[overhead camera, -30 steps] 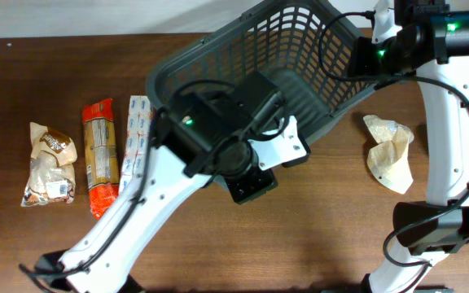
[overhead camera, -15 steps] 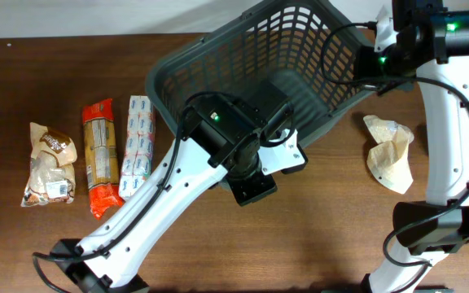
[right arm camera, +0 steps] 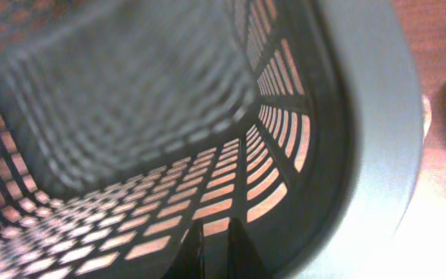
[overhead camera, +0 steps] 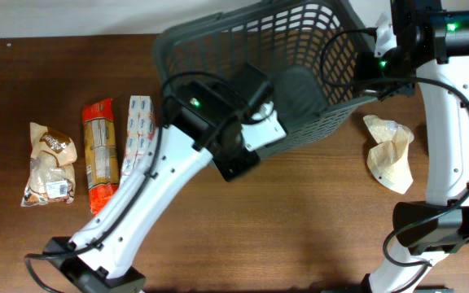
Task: Pack container
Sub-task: 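Drag the grey basket with both grippers toward the back of the table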
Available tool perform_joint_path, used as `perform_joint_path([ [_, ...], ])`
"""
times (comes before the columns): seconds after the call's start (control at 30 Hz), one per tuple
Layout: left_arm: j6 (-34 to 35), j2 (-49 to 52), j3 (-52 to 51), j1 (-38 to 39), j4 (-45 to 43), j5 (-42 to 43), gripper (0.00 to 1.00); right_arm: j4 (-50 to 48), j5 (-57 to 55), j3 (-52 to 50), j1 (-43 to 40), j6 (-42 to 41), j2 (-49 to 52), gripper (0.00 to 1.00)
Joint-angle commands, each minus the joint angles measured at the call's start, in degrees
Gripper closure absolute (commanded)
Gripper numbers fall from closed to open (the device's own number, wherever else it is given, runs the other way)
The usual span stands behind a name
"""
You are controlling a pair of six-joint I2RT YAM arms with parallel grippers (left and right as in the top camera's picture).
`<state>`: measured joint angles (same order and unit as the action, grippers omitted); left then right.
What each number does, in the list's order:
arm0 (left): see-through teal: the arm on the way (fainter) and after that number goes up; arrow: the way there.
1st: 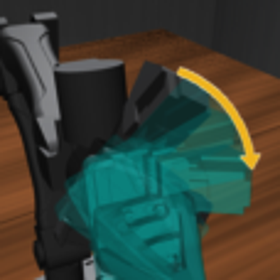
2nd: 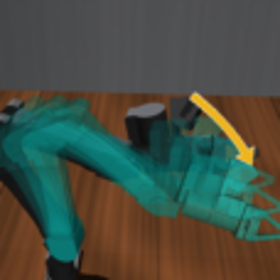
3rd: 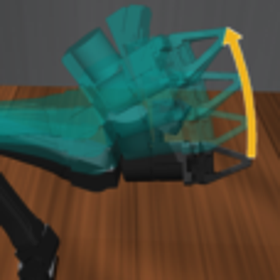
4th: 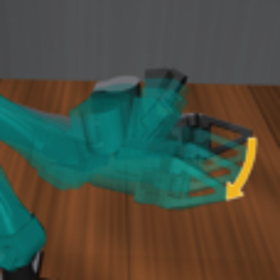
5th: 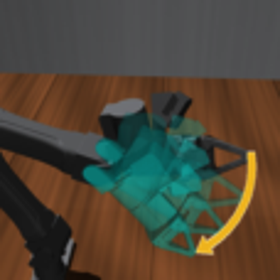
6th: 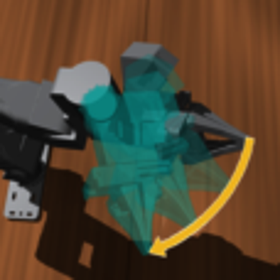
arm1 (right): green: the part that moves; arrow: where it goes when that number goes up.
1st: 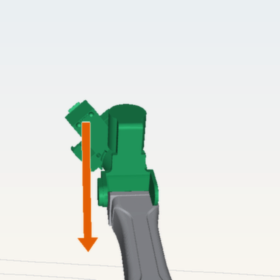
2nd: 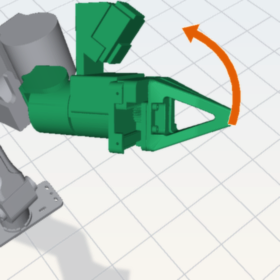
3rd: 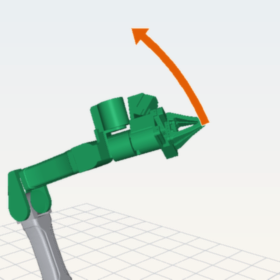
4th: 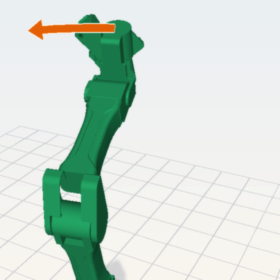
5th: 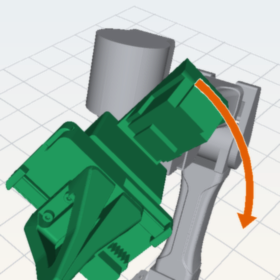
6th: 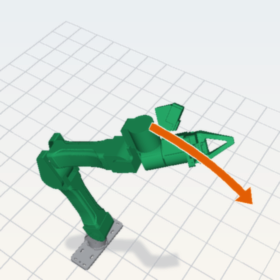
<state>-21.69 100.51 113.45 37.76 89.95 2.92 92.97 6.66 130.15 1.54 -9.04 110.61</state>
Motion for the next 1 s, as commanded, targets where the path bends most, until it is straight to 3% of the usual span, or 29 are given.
perform_joint_path([
  [0.0, -0.48, 0.26, -0.22, -2.71, -0.92, -1.68, 0.98, 1.75, -1.36, 0.9, 0.33, -0.46, 0.46, 0.96],
  [0.33, -0.46, 0.26, -0.22, -8.96, -6.88, -1.66, 0.98, 4.35, -0.94, 0.9, 0.33, 4.59, 0.46, 0.96],
  [0.53, -0.5, -0.09, 0.55, -10.19, -5.77, -1.7, 0.98, 3.74, -0.79, 0.92, 0.33, 5.84, 0.44, 0.96],
  [0.73, 3.43, -2.45, 9.33, -10.8, -4.72, -4.85, 0.98, -0.17, 2.91, 3.08, 0.04, 6.03, -1.07, 0.96],
  [0.97, 15.13, -6.14, 23.08, -20.17, -5.51, -8.11, 0.79, -4.52, 3.02, 14.25, -6.14, 4.13, -2.58, 0.96],
])
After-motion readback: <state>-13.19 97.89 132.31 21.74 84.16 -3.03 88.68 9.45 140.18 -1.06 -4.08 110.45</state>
